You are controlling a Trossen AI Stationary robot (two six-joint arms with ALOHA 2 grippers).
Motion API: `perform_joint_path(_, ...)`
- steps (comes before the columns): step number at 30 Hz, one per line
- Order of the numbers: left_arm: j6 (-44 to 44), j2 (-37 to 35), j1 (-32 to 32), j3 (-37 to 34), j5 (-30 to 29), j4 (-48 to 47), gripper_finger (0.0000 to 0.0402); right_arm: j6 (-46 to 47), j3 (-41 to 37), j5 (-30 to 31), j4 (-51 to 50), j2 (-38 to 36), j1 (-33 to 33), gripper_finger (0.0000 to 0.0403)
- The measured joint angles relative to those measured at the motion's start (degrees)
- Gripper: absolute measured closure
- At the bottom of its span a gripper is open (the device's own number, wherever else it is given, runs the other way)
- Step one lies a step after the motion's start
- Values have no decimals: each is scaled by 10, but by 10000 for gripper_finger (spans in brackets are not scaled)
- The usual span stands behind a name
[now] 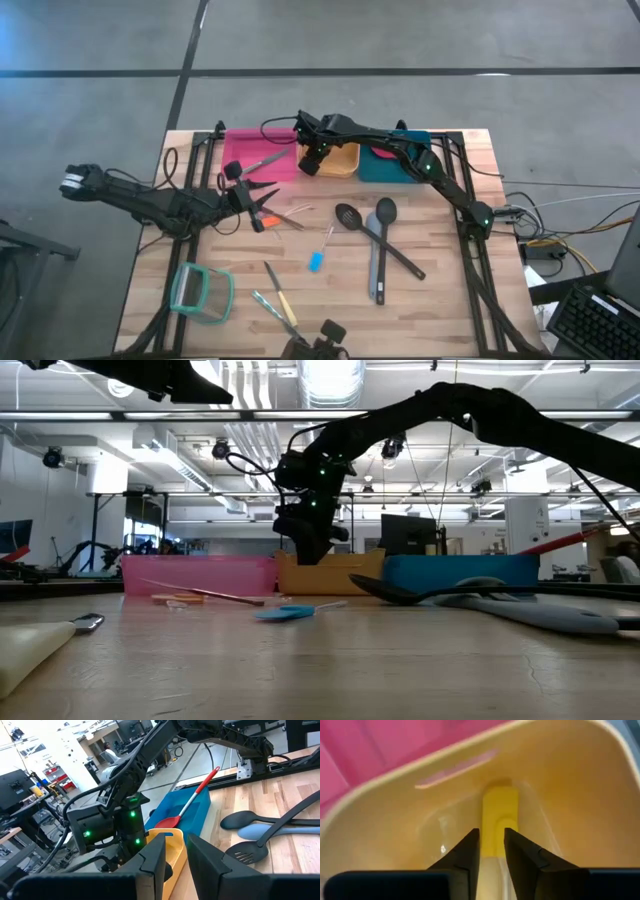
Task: Pick & Place Kitchen Items
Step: Put the yellow spatula into the yellow bin, then put the brown knife into the red bin
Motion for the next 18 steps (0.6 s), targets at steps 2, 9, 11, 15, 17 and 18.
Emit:
perform_joint_path(2, 0, 0, 0, 0, 0, 0, 319, 1, -1, 0, 11, 0, 0, 305)
perform_joint_path(9, 0, 0, 0, 0, 0, 0, 319, -1, -1, 2, 12, -3, 0, 264)
perform_joint_path(11, 0, 0, 0, 0, 0, 0, 319, -1, -1, 2, 6, -11, 0, 253)
perform_joint_path(15, 3, 0, 0, 0, 0, 0, 319, 1, 0, 2, -16, -35, 1, 234)
perform_joint_path(17, 4, 0, 0, 0, 0, 0, 319, 3, 0, 2, -32, -46, 1, 228)
perform_joint_path(18, 4, 0, 0, 0, 0, -1, 319, 6, 0, 2, -43, -52, 2, 225)
